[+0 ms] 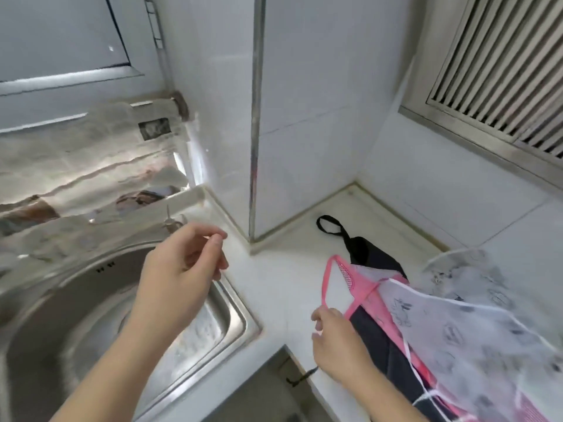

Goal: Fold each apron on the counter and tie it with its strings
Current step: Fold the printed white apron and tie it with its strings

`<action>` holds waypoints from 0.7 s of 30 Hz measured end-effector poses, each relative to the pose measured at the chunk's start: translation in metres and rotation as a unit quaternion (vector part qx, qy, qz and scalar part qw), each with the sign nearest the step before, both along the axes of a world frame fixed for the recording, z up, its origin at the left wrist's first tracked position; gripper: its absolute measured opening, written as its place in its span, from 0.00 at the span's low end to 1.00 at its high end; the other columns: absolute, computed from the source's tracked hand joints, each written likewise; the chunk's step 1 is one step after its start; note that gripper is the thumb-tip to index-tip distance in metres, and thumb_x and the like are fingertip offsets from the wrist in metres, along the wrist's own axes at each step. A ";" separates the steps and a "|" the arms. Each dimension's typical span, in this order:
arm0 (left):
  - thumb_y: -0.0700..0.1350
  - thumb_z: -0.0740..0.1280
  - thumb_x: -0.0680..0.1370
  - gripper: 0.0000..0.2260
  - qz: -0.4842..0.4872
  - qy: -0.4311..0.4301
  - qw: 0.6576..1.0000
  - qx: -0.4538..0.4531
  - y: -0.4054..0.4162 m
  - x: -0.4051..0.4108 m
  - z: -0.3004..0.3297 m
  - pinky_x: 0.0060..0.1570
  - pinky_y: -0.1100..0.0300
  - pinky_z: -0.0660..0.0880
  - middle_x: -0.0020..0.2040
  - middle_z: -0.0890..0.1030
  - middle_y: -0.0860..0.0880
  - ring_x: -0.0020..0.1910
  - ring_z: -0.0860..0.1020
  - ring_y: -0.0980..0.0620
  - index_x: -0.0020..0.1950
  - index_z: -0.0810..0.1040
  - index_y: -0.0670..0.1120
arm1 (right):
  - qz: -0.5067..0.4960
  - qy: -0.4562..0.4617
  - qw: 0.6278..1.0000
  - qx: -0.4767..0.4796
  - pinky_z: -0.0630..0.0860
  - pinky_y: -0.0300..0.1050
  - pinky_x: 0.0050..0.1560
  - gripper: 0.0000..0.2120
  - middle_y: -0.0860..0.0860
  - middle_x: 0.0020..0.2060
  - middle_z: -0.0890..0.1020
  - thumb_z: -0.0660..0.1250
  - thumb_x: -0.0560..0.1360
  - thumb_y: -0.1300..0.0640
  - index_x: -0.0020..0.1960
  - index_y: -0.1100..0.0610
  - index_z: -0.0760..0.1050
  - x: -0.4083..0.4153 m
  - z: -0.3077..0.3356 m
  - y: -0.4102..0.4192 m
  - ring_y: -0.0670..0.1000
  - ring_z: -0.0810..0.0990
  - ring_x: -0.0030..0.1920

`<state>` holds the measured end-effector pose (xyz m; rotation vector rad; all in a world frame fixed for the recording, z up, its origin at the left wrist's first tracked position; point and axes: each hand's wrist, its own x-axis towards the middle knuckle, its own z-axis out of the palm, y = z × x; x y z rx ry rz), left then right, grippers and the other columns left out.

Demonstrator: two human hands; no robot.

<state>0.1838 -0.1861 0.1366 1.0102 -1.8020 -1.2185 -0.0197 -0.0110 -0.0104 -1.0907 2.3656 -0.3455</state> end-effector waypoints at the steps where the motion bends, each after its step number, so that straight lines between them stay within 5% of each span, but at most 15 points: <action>1: 0.43 0.67 0.83 0.06 0.004 -0.003 1.000 0.006 0.003 -0.025 -0.007 0.44 0.44 0.82 0.36 0.84 0.48 0.36 0.82 0.46 0.50 0.83 0.52 | -0.019 0.037 0.999 0.011 0.79 0.47 0.56 0.17 0.47 0.56 0.76 0.66 0.78 0.61 0.66 0.52 0.73 -0.039 -0.008 0.015 0.49 0.79 0.55; 4: 0.43 0.67 0.83 0.06 0.019 -0.013 1.000 0.021 0.012 -0.065 -0.012 0.41 0.49 0.80 0.36 0.84 0.48 0.34 0.81 0.47 0.50 0.82 0.51 | -0.024 0.245 0.969 0.034 0.74 0.53 0.59 0.27 0.56 0.56 0.77 0.75 0.65 0.61 0.62 0.59 0.73 -0.137 -0.016 0.048 0.60 0.77 0.57; 7: 0.43 0.67 0.83 0.06 0.029 -0.030 0.998 0.037 0.017 -0.092 -0.015 0.40 0.53 0.77 0.36 0.84 0.48 0.33 0.81 0.47 0.50 0.82 0.51 | -0.029 0.300 0.920 0.252 0.58 0.57 0.73 0.41 0.57 0.67 0.73 0.74 0.67 0.47 0.75 0.58 0.61 -0.212 -0.006 0.067 0.60 0.69 0.69; 10: 0.43 0.67 0.83 0.06 0.036 -0.045 0.998 0.040 0.018 -0.110 -0.017 0.40 0.53 0.77 0.36 0.84 0.49 0.33 0.81 0.47 0.49 0.82 0.51 | -0.008 0.200 0.901 0.385 0.69 0.48 0.65 0.19 0.46 0.56 0.81 0.64 0.73 0.54 0.64 0.49 0.71 -0.252 0.005 0.072 0.52 0.79 0.60; 16: 0.43 0.69 0.81 0.08 -0.017 -0.137 0.990 0.008 0.025 -0.142 -0.015 0.42 0.51 0.80 0.39 0.85 0.54 0.36 0.82 0.55 0.49 0.83 0.56 | 0.133 0.162 0.918 0.337 0.76 0.47 0.49 0.12 0.48 0.54 0.81 0.57 0.78 0.61 0.57 0.48 0.74 -0.266 0.058 0.035 0.53 0.80 0.52; 19: 0.48 0.73 0.79 0.17 -0.153 -0.213 0.961 -0.093 0.036 -0.170 0.000 0.57 0.63 0.77 0.57 0.80 0.67 0.57 0.78 0.65 0.64 0.77 0.64 | 0.242 0.174 0.923 0.242 0.72 0.47 0.38 0.08 0.47 0.42 0.75 0.59 0.78 0.61 0.44 0.49 0.69 -0.235 0.122 -0.006 0.52 0.78 0.43; 21: 0.53 0.76 0.76 0.31 -0.263 -0.241 0.920 -0.165 0.044 -0.197 0.015 0.69 0.71 0.63 0.70 0.68 0.72 0.71 0.65 0.70 0.75 0.67 0.66 | 0.294 0.162 0.930 0.150 0.74 0.49 0.37 0.06 0.48 0.41 0.75 0.62 0.79 0.58 0.44 0.51 0.70 -0.205 0.166 -0.027 0.52 0.77 0.41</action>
